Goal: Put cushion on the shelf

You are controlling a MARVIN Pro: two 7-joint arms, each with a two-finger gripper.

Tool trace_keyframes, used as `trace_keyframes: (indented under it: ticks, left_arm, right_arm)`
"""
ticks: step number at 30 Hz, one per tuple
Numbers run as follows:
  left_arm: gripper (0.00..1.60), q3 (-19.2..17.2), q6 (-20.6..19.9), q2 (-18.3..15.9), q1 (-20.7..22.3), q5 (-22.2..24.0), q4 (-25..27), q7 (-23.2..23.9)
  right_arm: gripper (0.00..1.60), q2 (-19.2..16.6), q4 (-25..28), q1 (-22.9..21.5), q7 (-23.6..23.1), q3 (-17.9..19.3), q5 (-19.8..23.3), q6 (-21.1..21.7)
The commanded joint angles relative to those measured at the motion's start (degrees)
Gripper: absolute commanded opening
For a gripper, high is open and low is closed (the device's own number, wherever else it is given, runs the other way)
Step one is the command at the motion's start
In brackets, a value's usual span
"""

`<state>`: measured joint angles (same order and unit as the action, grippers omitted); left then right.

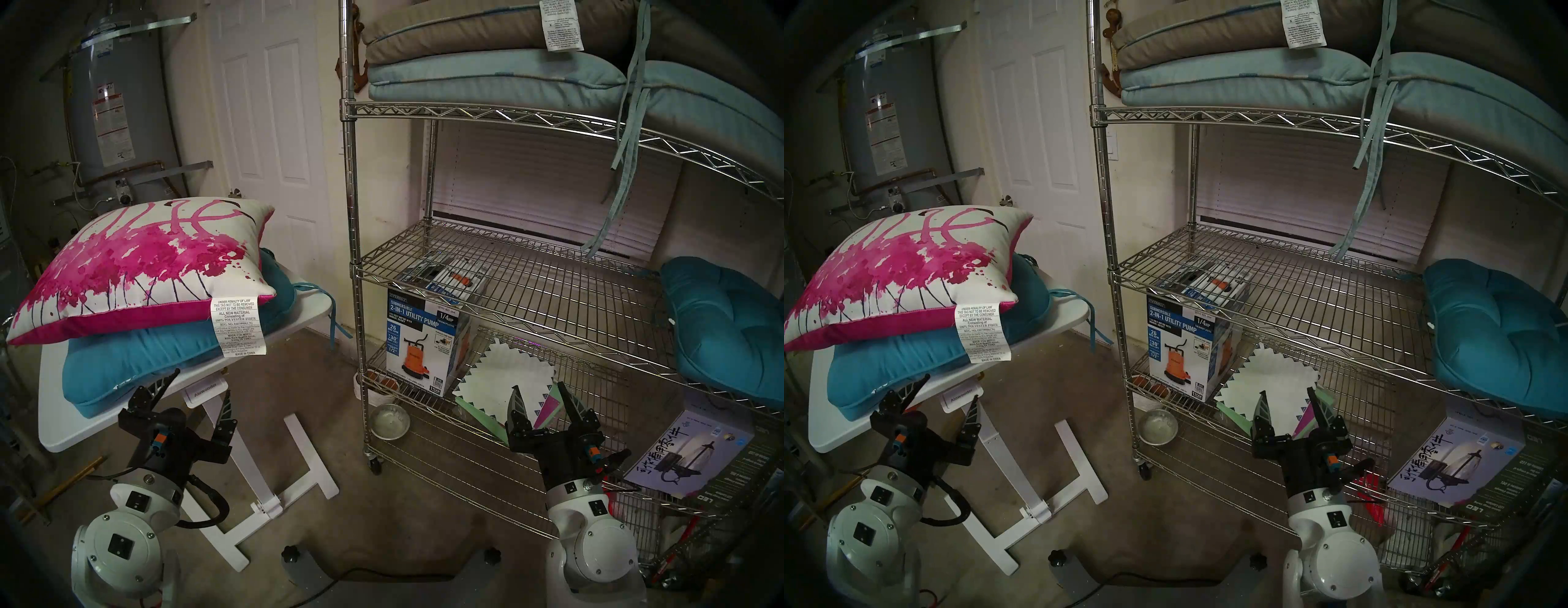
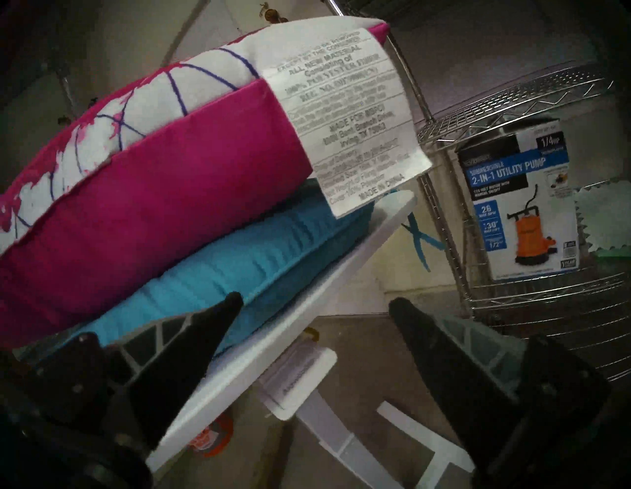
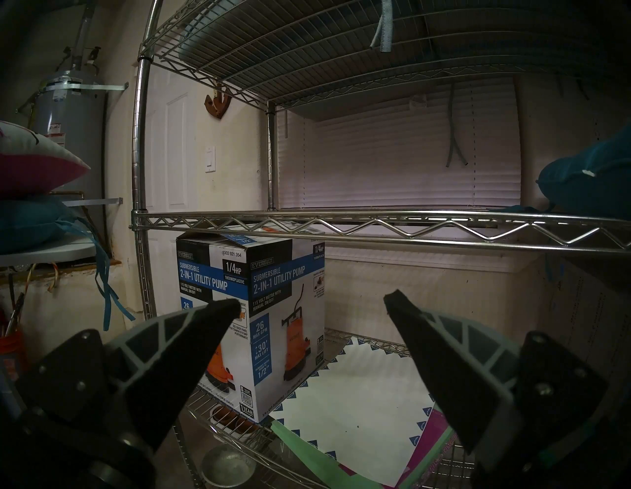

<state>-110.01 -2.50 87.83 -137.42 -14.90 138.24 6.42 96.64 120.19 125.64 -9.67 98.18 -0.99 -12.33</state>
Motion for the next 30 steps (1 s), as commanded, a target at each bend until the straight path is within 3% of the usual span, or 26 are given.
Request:
trace_keyframes:
  ticks: [1, 17, 30]
  left_arm:
    - [1.6, -3.8, 3.81, -0.75, 0.72, -1.81, 1.76, -2.55]
    - [1.6, -11.41, 5.12, 0.43, -0.81, -4.75, 1.76, -5.92]
    - [1.6, -18.96, 5.32, 0.24, -2.53, -12.6, 1.76, -8.8]
  right_arm:
    - [1.6, -0.07, 0.92, -0.19, -0.04, 0.01, -0.01, -0.22]
    - [1.6, -0.06, 0.8, -0.26, -0.03, 0.02, -0.01, -0.26]
    - [1.6, -0.05, 0.69, -0.32, -0.03, 0.02, -0.01, -0.29]
